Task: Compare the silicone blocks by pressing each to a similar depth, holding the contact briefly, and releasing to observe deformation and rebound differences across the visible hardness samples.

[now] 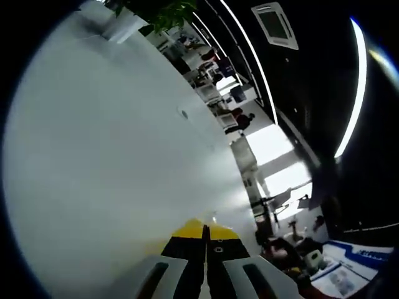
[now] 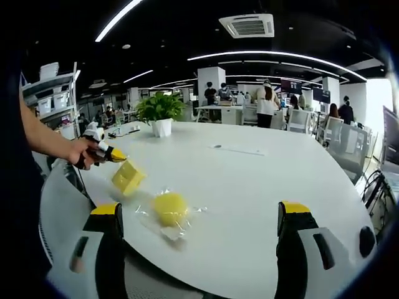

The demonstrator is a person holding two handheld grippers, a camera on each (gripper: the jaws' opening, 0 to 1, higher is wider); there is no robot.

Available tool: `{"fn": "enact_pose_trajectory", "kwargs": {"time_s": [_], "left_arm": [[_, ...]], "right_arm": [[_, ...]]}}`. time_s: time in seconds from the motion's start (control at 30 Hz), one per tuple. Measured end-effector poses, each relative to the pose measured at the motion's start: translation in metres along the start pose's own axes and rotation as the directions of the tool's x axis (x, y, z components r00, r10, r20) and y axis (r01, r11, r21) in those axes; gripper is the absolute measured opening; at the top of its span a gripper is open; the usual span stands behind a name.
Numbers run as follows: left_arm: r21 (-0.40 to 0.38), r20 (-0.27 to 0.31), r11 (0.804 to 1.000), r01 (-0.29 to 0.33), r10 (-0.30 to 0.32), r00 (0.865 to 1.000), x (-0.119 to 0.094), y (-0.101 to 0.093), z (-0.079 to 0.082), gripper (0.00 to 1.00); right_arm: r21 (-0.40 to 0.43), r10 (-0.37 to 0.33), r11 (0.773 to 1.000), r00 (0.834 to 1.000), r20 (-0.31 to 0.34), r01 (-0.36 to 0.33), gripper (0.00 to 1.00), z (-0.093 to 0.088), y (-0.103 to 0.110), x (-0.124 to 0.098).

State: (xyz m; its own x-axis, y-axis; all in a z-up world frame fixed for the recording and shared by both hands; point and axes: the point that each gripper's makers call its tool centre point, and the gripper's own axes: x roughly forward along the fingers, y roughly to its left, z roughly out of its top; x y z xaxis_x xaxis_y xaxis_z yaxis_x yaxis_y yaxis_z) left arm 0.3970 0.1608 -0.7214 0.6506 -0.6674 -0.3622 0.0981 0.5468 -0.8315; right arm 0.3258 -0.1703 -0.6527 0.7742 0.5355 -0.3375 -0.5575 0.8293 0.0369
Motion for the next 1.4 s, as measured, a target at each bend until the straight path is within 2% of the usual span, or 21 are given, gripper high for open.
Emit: {"fn": "enact_pose_trajectory", "kwargs": {"time_s": [0.23, 0.4, 0.47, 0.67, 0.77, 1.0, 1.1, 1.17, 1.2, 1.27, 1.37, 1.4], "left_arm": [[0.062, -0.018, 0.997, -0.037, 0.039, 0.999, 0.004, 0.015, 0.005, 0.0], [0.087, -0.03, 0.992, -0.086, 0.089, 0.996, 0.004, 0.031, 0.006, 0.0], [0.12, -0.029, 0.987, -0.104, 0.108, 0.994, 0.005, 0.037, 0.006, 0.0], [0.164, -0.044, 0.981, -0.107, 0.115, 0.992, 0.009, 0.038, 0.008, 0.0], [0.22, -0.042, 0.967, -0.129, 0.141, 0.989, 0.011, 0.043, 0.009, 0.0], [0.228, -0.042, 0.96, -0.163, 0.177, 0.983, 0.01, 0.057, 0.006, 0.0], [0.263, -0.044, 0.95, -0.17, 0.187, 0.981, 0.01, 0.059, 0.005, 0.0], [0.318, -0.053, 0.93, -0.184, 0.211, 0.976, 0.009, 0.064, 0.005, 0.0], [0.317, -0.053, 0.931, -0.183, 0.21, 0.976, 0.009, 0.063, 0.005, 0.0], [0.349, -0.033, 0.917, -0.19, 0.215, 0.976, 0.01, 0.063, 0.01, 0.0], [0.348, -0.039, 0.918, -0.189, 0.216, 0.976, 0.01, 0.061, 0.009, 0.0], [0.361, -0.041, 0.912, -0.197, 0.226, 0.973, 0.01, 0.063, 0.009, 0.0]], "right_arm": [[0.001, 0.008, 1.0, 1.0, -0.025, -0.007, 0.96, -0.007, 0.003, 0.0], [0.005, 0.013, 1.0, 0.999, -0.041, -0.013, 0.96, -0.012, 0.004, 0.002], [0.007, 0.018, 1.0, 0.999, -0.046, -0.018, 0.96, -0.012, 0.005, 0.003], [0.01, 0.027, 1.0, 0.998, -0.058, -0.027, 0.97, -0.017, 0.004, 0.009], [0.018, 0.027, 1.0, 0.998, -0.057, -0.026, 0.97, -0.019, 0.003, 0.01], [0.032, 0.039, 0.999, 0.995, -0.088, -0.037, 0.97, -0.03, 0.005, 0.01], [0.029, 0.039, 0.999, 0.995, -0.096, -0.036, 0.97, -0.033, 0.005, 0.009], [0.032, 0.039, 0.999, 0.994, -0.104, -0.035, 0.97, -0.036, 0.005, 0.008], [0.033, 0.039, 0.999, 0.994, -0.106, -0.036, 0.97, -0.036, 0.005, 0.008], [0.035, 0.038, 0.999, 0.993, -0.109, -0.034, 0.97, -0.036, 0.004, 0.007], [0.04, 0.033, 0.999, 0.994, -0.102, -0.029, 0.97, -0.034, 0.003, 0.006], [0.041, 0.032, 0.999, 0.994, -0.101, -0.028, 0.97, -0.034, 0.003, 0.005]]}}
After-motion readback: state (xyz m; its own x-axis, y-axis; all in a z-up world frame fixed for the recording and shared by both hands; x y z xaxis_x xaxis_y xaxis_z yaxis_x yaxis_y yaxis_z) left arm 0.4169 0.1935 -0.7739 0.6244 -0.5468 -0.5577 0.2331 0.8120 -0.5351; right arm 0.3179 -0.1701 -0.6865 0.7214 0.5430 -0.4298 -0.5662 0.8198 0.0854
